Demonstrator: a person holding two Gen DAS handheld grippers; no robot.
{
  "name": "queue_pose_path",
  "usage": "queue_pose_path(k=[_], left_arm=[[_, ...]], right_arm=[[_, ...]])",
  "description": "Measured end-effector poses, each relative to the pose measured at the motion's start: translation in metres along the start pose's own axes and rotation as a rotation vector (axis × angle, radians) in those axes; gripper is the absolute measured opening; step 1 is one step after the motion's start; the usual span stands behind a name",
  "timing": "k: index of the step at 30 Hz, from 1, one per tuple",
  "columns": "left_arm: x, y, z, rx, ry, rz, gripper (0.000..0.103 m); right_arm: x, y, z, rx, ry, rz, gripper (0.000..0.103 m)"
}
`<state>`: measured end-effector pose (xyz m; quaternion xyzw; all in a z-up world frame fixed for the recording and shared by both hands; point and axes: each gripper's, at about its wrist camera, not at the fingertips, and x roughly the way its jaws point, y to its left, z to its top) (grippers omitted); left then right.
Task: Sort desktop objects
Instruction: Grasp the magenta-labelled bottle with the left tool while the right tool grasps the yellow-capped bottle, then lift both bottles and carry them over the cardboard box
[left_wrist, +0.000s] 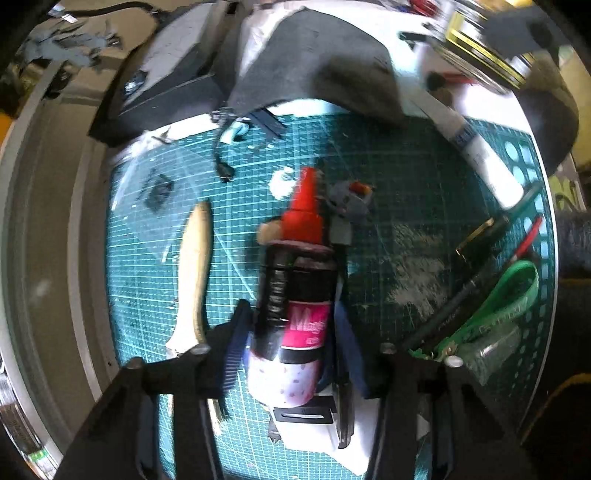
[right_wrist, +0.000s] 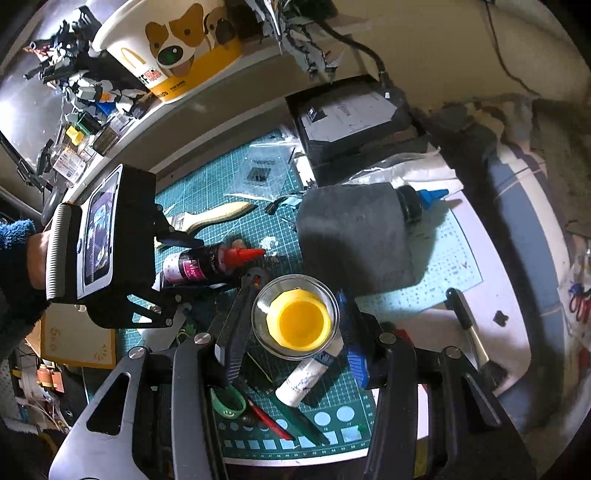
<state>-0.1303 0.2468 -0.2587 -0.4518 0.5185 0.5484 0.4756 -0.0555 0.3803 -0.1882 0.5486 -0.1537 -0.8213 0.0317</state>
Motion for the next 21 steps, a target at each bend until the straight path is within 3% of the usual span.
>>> queue_pose_path(k=[9,21], left_arm=[[-0.026,0.007,0.000,-0.128,-0.036,-0.065,0.042],[-0.078,-0.009,-0.008,-0.235,-0.126,-0.003,0.041]], right_arm=[[-0.007,0.001,-0.004,0.000,-0.009,0.000,0.043],[-0.014,0.020,-0.001,-0.051,-0.027,0.016,0.043]])
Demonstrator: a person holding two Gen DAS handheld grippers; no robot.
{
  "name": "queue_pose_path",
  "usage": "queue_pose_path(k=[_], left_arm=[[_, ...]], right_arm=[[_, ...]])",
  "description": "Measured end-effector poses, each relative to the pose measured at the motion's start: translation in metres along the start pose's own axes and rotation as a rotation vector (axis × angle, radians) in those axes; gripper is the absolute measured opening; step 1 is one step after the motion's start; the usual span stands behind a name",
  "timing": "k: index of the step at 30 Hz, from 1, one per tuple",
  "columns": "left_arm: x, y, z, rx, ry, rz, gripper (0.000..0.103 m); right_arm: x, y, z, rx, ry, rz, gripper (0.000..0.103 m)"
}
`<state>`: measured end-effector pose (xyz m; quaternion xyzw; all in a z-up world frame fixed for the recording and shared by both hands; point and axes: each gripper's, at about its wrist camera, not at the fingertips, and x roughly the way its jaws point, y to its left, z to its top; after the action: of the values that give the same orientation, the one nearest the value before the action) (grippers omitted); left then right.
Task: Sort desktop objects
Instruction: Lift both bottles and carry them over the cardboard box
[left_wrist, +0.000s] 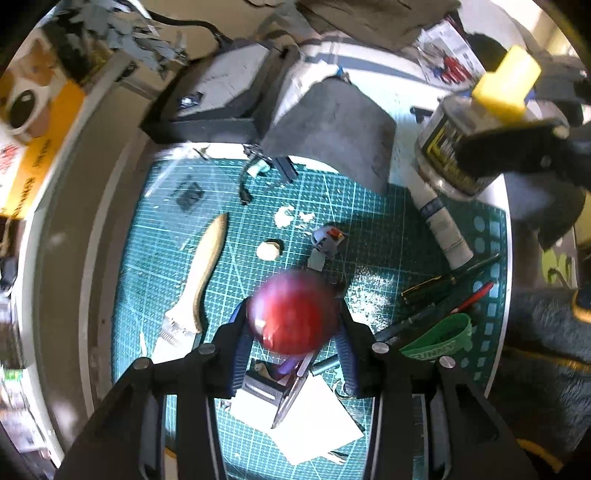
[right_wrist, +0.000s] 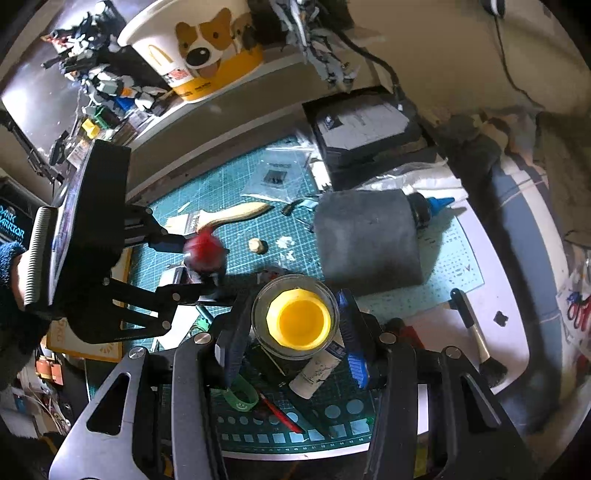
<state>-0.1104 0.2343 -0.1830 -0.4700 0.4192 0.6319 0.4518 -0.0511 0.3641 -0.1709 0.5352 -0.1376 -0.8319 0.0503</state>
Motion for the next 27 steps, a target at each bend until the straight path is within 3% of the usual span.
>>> queue_pose_path(k=[9,19,27], left_arm=[[-0.041,-0.004,-0.018,-0.169,-0.145,0.019,0.041],[-0.111,0.012,-0.060,-0.453,-0.361,0.002,0.041],[-0.172,0.020,-0.106,-0.606,-0.488,0.070,0.041]], right_arm=[[-0.017,0.026,0.007,-0.071,-0.050,0.025,0.043],[-0.044,0.054,0.011,-0.147,-0.097,0.048,0.043],[-0.057,0.093,0.019,-0.245,-0.111,0.094,0.043]])
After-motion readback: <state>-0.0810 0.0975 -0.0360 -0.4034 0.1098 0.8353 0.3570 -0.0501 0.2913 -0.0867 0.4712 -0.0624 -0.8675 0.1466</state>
